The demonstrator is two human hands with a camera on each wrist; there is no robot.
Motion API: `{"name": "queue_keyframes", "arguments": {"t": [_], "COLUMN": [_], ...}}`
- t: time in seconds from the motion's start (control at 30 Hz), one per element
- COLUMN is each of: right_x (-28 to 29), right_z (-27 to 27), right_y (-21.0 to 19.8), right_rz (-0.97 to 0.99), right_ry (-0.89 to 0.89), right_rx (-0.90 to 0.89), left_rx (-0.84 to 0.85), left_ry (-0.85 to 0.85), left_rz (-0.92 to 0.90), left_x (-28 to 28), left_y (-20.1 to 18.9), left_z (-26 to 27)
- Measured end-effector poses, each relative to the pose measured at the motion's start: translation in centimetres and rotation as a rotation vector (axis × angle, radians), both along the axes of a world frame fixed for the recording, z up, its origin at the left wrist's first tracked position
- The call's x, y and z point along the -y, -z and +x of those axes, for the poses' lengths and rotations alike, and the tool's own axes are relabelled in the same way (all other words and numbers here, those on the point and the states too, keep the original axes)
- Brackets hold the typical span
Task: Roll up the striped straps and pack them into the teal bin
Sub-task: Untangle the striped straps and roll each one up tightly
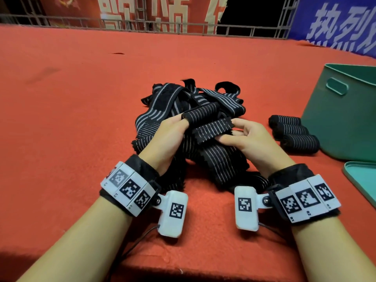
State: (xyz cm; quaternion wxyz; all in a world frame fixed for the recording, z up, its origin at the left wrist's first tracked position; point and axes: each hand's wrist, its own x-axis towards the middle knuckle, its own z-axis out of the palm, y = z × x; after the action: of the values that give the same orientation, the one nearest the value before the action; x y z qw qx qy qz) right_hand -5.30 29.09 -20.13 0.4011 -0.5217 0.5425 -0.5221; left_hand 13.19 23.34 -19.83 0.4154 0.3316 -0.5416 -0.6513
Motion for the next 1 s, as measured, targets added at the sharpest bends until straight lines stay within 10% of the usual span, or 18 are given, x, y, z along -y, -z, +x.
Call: {"name": "queue_keyframes", "arguments": {"t": [0.53, 0.73, 1.0], "right_x": [0.3, 0.7, 1.0], "right_z": [-0.1, -0.3, -1.1], "right_y": [-1.0, -1.0, -0.5], "right_rz": [-0.139, -0.123, -0.114], "right_ry": [0.144, 0.284, 0.37], "right_rx": [0.19, 0.379, 0.097], "left_rx": [0.097, 0.24, -0.037], "left_ry": [-0.099, 0.025, -0.194], "left_rz": [0.195, -0.13, 0.185], "left_x": [1.9, 0.6, 1.6], "left_y": [0.6, -0.1, -0.2], "left_z": [2.0, 1.3, 2.4]}}
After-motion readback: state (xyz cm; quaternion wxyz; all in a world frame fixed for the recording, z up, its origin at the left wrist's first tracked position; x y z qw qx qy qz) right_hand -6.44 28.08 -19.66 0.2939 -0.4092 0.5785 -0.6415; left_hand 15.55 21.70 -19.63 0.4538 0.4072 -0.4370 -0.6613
